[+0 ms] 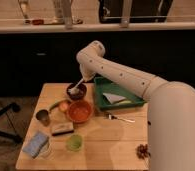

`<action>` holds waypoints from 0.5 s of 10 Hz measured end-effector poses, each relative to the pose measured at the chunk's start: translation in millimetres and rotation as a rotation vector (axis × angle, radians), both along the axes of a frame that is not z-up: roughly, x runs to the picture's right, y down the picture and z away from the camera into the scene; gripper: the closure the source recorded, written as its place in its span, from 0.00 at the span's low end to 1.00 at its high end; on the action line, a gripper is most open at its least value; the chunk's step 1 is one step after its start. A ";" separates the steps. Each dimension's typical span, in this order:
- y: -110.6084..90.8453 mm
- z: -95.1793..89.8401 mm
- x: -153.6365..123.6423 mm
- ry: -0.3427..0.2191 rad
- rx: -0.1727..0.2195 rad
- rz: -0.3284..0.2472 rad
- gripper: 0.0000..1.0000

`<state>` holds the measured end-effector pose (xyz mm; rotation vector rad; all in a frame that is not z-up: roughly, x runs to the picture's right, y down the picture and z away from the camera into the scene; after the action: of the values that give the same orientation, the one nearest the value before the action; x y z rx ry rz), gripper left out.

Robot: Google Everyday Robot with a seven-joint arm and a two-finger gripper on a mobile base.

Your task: Wipe purple bowl with brush

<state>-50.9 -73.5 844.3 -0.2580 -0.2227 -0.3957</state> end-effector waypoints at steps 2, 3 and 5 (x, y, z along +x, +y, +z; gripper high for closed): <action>-4.0 6.0 6.1 0.030 -0.004 0.003 1.00; -2.8 10.5 8.6 0.039 -0.012 0.005 1.00; 5.4 25.9 15.7 0.059 -0.041 0.017 1.00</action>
<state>-35.2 -68.2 870.2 -0.3073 -0.1753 -0.3664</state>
